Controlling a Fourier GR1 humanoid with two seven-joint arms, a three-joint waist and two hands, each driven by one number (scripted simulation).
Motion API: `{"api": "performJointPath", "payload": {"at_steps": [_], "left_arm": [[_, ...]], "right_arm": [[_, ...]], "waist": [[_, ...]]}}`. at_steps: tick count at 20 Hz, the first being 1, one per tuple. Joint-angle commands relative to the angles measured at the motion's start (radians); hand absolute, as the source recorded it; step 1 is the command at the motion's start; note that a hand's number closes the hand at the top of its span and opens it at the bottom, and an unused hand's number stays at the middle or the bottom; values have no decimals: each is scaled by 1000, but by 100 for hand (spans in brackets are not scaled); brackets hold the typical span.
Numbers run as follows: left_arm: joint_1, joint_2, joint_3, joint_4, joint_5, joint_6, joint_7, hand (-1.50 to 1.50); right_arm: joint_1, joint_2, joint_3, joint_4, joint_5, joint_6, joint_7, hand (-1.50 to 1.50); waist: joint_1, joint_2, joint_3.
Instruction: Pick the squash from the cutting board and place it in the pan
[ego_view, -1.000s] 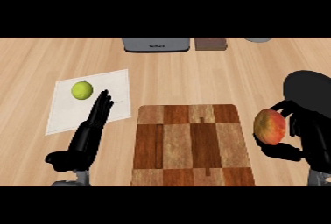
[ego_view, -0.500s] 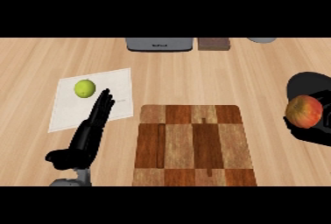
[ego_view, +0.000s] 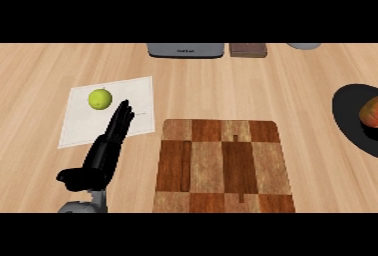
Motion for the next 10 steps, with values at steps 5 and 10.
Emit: {"api": "performJointPath", "payload": {"at_steps": [5,10], "left_arm": [[-25,9,3,11,3,-18,12,0],[-16,-16,-16,24,-15,0,-25,0]], "right_arm": [[-248,-157,-155,490,-118,-99,-268,150],[-310,-241,-193,663,-128,-101,-363,150]], "waist": [[20,8,2],[34,16,4]]}}
